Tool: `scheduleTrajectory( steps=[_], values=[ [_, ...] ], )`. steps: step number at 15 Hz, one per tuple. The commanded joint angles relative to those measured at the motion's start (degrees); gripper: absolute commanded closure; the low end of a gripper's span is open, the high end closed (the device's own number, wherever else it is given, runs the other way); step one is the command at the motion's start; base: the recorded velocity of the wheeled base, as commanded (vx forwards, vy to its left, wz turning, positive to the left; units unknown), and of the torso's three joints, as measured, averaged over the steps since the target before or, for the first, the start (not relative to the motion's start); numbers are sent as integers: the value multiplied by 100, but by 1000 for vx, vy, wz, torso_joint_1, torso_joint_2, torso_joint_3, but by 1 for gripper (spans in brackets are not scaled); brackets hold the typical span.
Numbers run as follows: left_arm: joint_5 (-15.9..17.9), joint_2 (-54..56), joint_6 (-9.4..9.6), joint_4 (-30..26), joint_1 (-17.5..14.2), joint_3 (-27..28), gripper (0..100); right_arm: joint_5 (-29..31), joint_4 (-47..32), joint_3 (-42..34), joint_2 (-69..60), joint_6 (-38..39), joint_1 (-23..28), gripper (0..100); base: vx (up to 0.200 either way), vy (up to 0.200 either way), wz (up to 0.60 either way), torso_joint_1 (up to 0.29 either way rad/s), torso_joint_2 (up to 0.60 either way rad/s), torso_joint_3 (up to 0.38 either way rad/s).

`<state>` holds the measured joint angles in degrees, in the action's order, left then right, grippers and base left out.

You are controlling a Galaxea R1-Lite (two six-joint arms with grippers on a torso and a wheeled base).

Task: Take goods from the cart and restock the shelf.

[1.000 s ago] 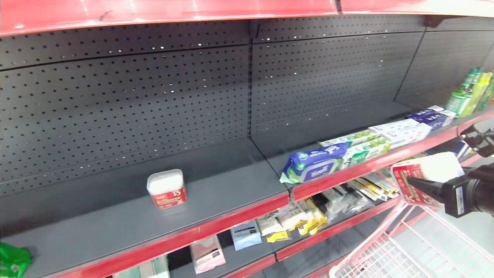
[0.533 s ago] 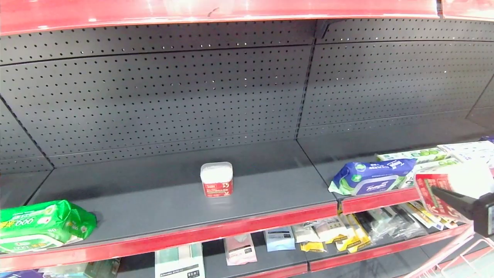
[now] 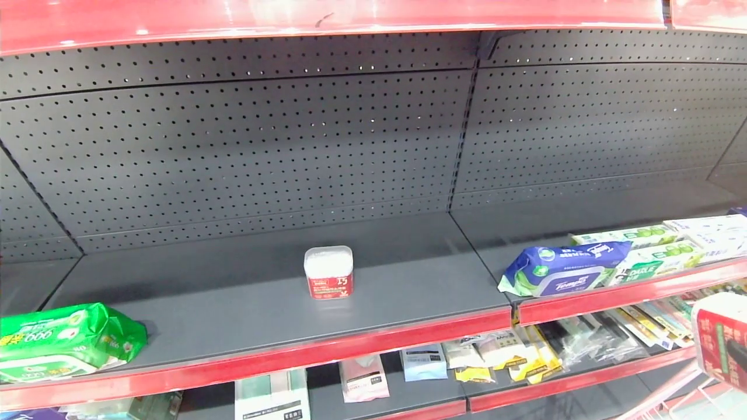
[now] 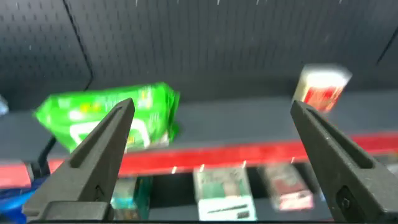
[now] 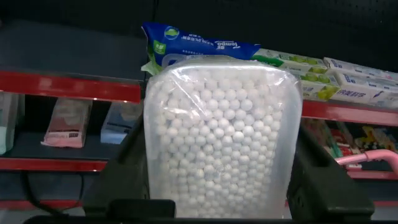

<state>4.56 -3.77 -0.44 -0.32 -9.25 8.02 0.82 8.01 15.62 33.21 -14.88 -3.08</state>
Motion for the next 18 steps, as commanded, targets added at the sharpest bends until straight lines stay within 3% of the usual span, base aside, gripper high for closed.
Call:
scheduleTrajectory(
  steps=[1, 4, 5, 6, 8, 9, 10, 11, 14, 15, 16, 18],
  values=[
    [54, -3139, -396, 49, 11, 1931, 0, -38, 8, -322, -772, 38, 10, 100, 0, 0, 0, 0, 0, 0],
    [476, -4167, 782, 120, 108, 1791, 0, -38, 16, -445, -956, 284, 10, 100, 0, 0, 0, 0, 0, 0],
    [959, -4747, 1266, 331, 108, 1826, 0, -38, 8, -481, -1053, 311, 10, 100, 0, 0, 0, 0, 0, 0],
    [1460, -5099, 1433, 471, 108, 1861, 0, -38, 16, -533, -1088, 320, 36, 100, 0, 0, 0, 0, 0, 0],
    [2269, -5828, 1477, 506, 90, 2089, 0, -11, 8, -621, -1229, 320, 36, 100, 0, 0, 0, 0, 0, 0],
    [2550, -6198, 1600, 533, 143, 2142, 0, -3, 8, -683, -1317, 311, 45, 100, 0, 0, 0, 0, 0, 0],
    [2884, -6558, 1846, 541, 205, 2186, 0, -3, 8, -735, -1405, 302, 45, 100, 0, 0, 0, 0, 0, 0],
    [3359, -7182, 2276, 752, 205, 2248, 0, 15, 8, -832, -1528, 284, 54, 100, 0, 0, 0, 0, 0, 0],
    [3851, -8298, 3006, 1280, 231, 2441, 0, 59, -1, -858, -1616, 276, 71, 100, 0, 0, 0, 0, 0, 0],
    [3851, -8298, 3006, 1280, 231, 2441, 0, 59, -1, -858, -1616, 276, 71, 100, 0, 0, 0, 0, 0, 0],
    [3895, -8799, 3120, 1289, 503, 2933, 0, 85, -1, -876, -1624, 223, 71, 100, 0, 0, 0, 0, 0, 0],
    [3912, -9151, 3129, 1289, 670, 3267, 0, 85, -45, -885, -1624, 153, 71, 100, 0, 0, 0, 0, 0, 0]
  ],
)
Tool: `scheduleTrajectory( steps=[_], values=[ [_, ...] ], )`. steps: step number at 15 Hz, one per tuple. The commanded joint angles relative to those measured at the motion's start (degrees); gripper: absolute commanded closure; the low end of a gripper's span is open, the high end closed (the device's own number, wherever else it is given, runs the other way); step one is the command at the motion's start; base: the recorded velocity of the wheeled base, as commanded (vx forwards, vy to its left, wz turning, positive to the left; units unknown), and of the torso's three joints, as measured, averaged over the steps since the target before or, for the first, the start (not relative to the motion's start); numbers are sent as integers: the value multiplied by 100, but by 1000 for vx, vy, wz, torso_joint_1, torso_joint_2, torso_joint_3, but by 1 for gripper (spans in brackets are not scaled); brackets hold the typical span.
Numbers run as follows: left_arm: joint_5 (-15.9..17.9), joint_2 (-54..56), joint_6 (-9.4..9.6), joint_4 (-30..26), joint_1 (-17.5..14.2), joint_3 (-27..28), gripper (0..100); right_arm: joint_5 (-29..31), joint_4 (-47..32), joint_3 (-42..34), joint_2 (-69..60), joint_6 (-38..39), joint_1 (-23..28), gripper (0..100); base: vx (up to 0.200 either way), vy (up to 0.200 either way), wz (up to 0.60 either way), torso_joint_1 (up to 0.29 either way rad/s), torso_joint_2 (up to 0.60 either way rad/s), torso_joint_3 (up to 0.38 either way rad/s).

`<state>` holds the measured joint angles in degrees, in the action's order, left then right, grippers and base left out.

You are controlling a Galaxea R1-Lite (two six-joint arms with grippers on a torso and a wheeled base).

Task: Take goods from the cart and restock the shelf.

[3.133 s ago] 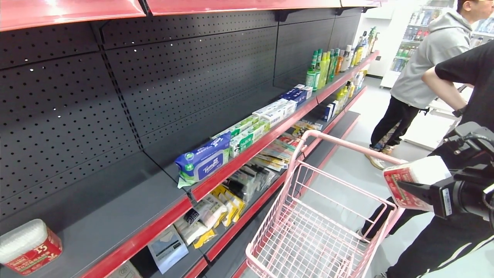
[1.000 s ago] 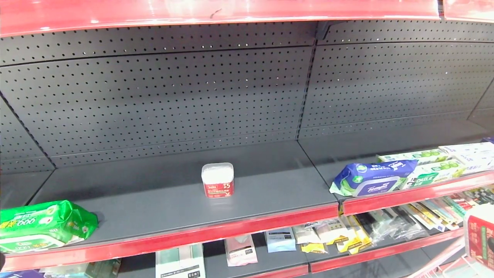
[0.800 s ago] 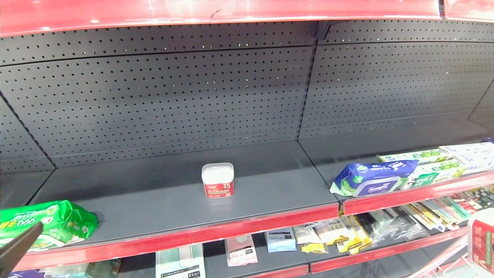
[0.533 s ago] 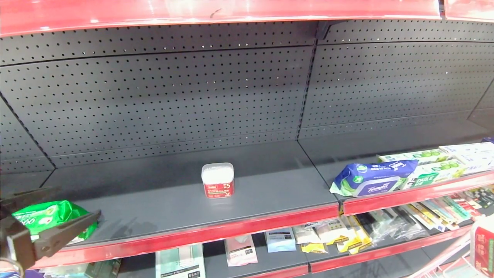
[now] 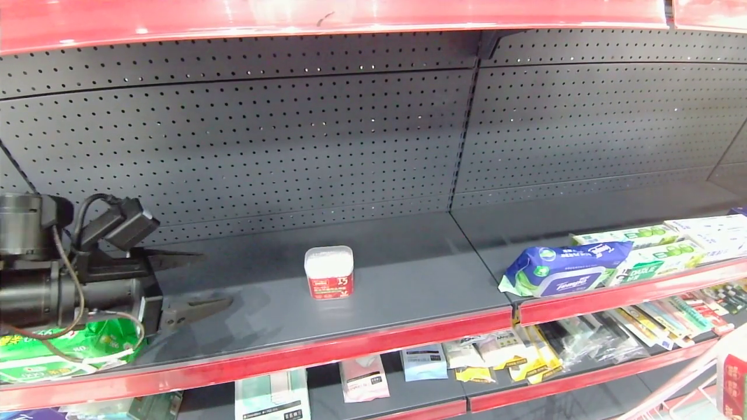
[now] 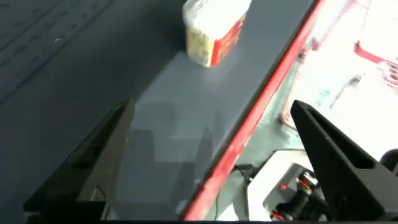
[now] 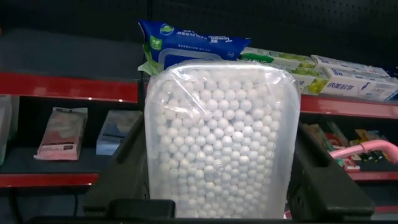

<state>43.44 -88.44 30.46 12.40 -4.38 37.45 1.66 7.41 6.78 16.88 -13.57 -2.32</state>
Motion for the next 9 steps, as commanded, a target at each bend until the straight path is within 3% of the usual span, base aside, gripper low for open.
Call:
scheduleTrajectory(
  steps=[1, 5, 8, 9],
  values=[
    [183, -1008, 47, 26, 262, 579, 0, 1, -73, 25, 8, -49, -6, 100, 0, 0, 0, 0, 0, 0],
    [297, -1843, 671, 26, 394, 1361, 0, 124, -144, -10, 17, -67, -6, 100, 0, 0, 0, 0, 0, 0],
    [297, -2291, 961, 26, 429, 1775, 0, 247, -144, -89, -27, -76, -6, 100, 0, 0, 0, 0, 0, 0],
    [359, -2582, 1287, 17, 429, 1986, 0, 274, -144, -107, -62, -181, 29, 100, 0, 0, 0, 0, 0, 0]
  ],
)
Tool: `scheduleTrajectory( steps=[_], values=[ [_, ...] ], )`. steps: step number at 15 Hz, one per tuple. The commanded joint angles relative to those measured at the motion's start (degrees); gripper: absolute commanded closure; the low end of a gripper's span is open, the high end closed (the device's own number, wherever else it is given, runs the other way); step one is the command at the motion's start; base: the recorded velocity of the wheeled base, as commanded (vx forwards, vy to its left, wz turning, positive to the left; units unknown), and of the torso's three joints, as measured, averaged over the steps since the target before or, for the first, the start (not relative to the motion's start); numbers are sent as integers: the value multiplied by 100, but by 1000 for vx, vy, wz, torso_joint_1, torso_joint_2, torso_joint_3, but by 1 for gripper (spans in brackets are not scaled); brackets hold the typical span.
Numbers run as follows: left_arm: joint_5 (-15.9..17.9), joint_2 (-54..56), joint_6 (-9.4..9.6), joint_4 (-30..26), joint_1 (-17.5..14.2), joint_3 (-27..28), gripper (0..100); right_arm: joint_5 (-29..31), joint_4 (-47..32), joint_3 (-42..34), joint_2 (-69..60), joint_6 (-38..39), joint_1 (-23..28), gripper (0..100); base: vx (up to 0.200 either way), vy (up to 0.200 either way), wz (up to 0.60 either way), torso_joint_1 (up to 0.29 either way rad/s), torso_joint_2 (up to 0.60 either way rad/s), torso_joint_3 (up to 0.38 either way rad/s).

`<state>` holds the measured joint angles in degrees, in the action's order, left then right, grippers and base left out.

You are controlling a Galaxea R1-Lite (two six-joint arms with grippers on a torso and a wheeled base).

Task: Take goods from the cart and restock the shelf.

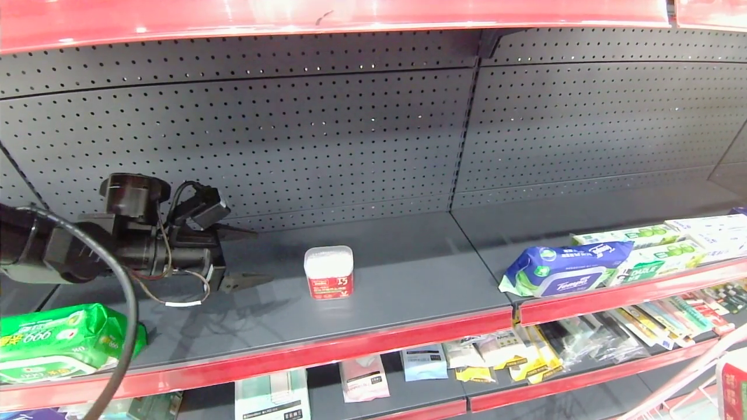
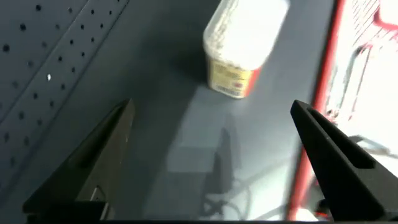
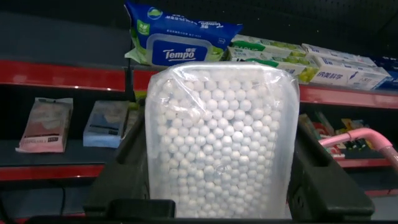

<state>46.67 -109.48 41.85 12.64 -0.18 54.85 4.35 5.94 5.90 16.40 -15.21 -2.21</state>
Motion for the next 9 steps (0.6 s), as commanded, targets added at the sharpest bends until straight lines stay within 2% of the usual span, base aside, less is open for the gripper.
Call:
scheduleTrajectory(
  steps=[1, 2, 6, 9],
  values=[
    [150, -557, 192, -34, 9, 307, 0, 4, -5, -28, -40, -34, 19, 100, 0, 0, 0, 0, 0, 0],
    [290, -636, 192, -34, 62, 325, 0, 13, -14, -28, -40, -43, 19, 100, 0, 0, 0, 0, 0, 0],
    [326, -1005, 192, 1, 238, 545, 0, 22, -374, 25, -145, -69, 62, 100, 0, 0, 0, 0, 0, 0],
    [326, -1312, 130, 1, 546, 905, 0, 13, -506, -1, -260, -78, 212, 100, 0, 0, 0, 0, 0, 0]
  ],
)
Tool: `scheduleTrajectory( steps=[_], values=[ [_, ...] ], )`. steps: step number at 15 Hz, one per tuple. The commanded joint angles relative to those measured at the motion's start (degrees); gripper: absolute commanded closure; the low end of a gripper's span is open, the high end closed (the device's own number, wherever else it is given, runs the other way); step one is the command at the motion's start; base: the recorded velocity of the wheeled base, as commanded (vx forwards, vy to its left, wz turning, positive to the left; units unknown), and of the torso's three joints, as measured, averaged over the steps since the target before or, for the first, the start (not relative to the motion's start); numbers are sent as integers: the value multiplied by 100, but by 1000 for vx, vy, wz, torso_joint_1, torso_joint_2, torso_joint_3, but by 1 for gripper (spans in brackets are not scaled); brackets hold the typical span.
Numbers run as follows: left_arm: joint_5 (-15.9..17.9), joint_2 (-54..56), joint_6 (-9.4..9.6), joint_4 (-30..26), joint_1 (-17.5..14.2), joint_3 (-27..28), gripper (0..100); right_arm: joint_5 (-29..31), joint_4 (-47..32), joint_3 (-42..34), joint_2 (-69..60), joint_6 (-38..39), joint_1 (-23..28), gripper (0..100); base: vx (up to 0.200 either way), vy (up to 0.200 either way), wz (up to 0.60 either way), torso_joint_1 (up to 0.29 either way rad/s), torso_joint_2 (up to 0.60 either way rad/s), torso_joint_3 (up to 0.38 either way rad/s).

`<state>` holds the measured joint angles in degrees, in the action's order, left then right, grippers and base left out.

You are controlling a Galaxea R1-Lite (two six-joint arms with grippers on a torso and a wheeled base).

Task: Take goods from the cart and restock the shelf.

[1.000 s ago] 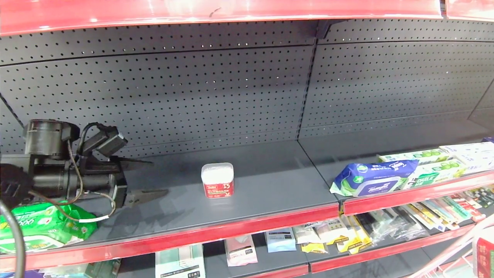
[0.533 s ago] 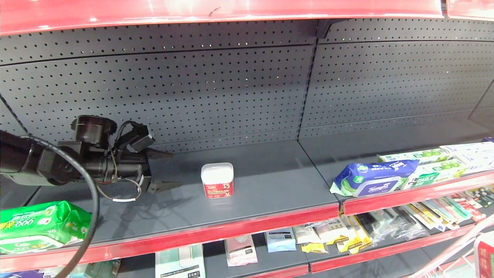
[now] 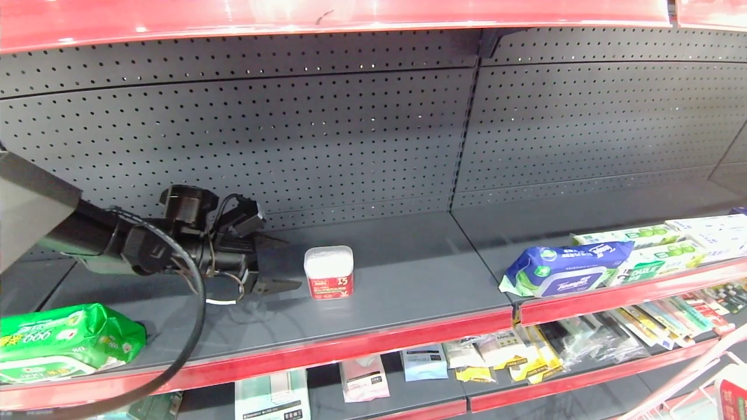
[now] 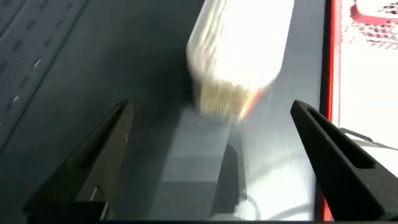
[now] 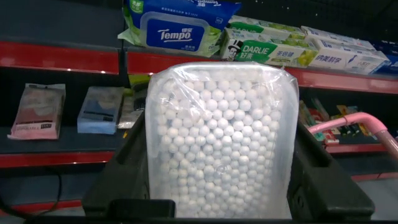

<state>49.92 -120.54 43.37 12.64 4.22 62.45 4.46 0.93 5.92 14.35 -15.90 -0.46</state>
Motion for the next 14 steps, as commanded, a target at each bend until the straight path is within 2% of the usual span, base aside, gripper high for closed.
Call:
scheduleTrajectory(
  steps=[1, 3, 6, 11, 14],
  values=[
    [-9, -286, -57, -7, 158, 311, 0, 2, -22, -4, -73, -19, 46, 100, 0, 0, 0, 0, 0, 0],
    [-9, -356, -110, -16, 255, 496, 0, 2, -31, -12, -134, -28, 55, 100, 0, 0, 0, 0, 0, 0],
    [-9, -426, -523, -7, 448, 645, 0, -7, -119, -4, -134, -28, 64, 100, 0, 0, 0, 0, 0, 0],
    [-9, -611, -532, 1, 527, 812, 0, -7, -154, 5, -143, -28, 64, 100, 0, 0, 0, 0, 0, 0],
    [-9, -734, -470, 1, 545, 962, 0, -7, -154, -12, -143, -28, 64, 100, 0, 0, 0, 0, 0, 0]
  ],
)
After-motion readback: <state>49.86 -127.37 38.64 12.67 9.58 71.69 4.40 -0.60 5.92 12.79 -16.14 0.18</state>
